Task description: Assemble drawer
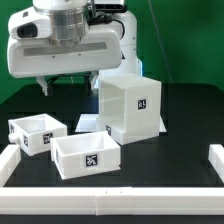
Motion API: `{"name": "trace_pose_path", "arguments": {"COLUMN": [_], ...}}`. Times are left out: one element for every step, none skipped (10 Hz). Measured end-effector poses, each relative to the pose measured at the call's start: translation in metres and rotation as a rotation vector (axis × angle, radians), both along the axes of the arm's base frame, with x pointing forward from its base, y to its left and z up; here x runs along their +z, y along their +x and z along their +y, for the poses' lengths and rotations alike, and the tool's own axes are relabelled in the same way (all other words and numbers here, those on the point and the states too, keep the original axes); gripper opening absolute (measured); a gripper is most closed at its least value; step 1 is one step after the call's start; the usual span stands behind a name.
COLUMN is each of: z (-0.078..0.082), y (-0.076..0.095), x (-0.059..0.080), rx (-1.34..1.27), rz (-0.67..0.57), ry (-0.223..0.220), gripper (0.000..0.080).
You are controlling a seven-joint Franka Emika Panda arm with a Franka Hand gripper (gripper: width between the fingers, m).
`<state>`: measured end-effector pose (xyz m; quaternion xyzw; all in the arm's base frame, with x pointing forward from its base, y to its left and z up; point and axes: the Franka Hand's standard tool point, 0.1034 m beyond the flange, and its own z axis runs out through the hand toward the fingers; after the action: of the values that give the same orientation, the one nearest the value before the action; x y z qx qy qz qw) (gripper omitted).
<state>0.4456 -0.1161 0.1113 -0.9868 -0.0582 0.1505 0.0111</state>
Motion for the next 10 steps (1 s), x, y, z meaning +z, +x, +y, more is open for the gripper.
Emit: {"name": "trace_pose_path", "arguments": {"z": [0.010, 0.025, 0.042, 0.056, 0.063, 0.061, 0.061, 0.063, 0.063, 0.063], "y": [0.009, 0.018, 0.028, 0.037, 0.049, 0.051, 0.047, 0.047, 0.047, 0.047], "x": [0.001, 0.001, 0.005, 0.010, 0.012, 0.010, 0.008, 0.008, 0.008, 0.007], "rx": [-0.027, -0.043, -0.120, -0.227, -0.316, -0.334, -0.303, -0.304, -0.305, -0.304], "rz": [0.008, 0.014, 0.041, 0.087, 0.122, 0.119, 0.117, 0.119, 0.118, 0.119], "ry": [-0.009, -0.011, -0.010, -0.004, 0.029, 0.037, 0.030, 0.033, 0.033, 0.033], "gripper": [0.0649, 0.0649, 0.0649, 0.0649, 0.0649, 0.0649, 0.0649, 0.0649, 0.0649, 0.0649]}}
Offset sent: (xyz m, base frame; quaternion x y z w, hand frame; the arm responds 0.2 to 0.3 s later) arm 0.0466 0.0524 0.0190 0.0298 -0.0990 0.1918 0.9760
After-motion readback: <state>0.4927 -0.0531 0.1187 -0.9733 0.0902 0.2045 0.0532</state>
